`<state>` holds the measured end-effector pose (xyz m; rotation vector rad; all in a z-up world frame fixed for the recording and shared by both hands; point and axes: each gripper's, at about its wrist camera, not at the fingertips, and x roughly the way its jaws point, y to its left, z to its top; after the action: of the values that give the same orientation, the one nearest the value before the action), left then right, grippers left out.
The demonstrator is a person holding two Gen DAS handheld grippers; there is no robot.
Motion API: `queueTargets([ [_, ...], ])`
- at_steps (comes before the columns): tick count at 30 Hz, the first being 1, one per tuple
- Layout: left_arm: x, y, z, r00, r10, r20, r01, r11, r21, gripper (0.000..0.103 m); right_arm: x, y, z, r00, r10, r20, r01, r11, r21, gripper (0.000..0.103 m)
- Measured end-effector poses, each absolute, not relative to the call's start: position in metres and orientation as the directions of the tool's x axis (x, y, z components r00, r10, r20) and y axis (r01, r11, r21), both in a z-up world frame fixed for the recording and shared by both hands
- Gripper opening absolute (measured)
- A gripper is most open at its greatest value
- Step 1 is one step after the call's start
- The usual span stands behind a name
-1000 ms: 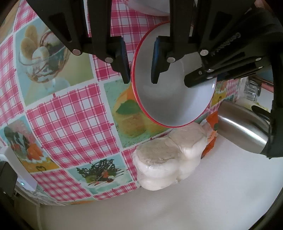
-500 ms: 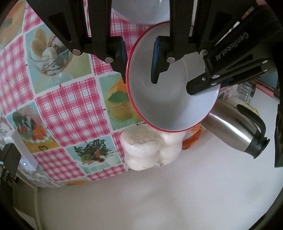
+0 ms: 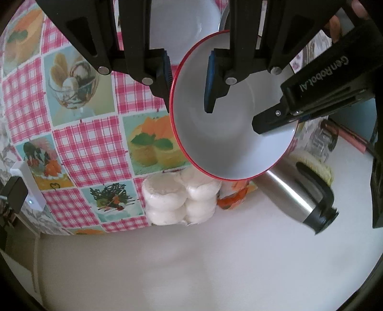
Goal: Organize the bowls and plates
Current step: 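Lift the red-rimmed bowl with both tools and carry it over the basin, then lower the red-rimmed bowl onto the floral plate and open both tools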
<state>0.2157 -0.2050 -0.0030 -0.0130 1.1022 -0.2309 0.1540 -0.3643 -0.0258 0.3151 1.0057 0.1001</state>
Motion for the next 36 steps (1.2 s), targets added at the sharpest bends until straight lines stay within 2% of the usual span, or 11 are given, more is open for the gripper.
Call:
queueTargets([
  [5, 0.194, -0.176, -0.007, 0.421, -0.234, -0.877, 0.117, 0.972, -0.203, 0.019, 0.146, -0.35, -0.021, 0.512, 0.246, -0.823, 0.027, 0.953, 0.302, 0.026],
  [22, 0.142, -0.085, -0.007, 0.449, -0.261, -0.854, -0.066, 0.944, -0.323, 0.019, 0.118, -0.27, -0.008, 0.432, 0.275, -0.859, -0.111, 0.961, 0.252, 0.026],
  [36, 0.118, -0.044, -0.027, 0.445, -0.309, -0.841, -0.139, 0.904, -0.405, 0.019, 0.104, -0.231, -0.017, 0.397, 0.271, -0.877, -0.147, 0.962, 0.231, 0.026],
])
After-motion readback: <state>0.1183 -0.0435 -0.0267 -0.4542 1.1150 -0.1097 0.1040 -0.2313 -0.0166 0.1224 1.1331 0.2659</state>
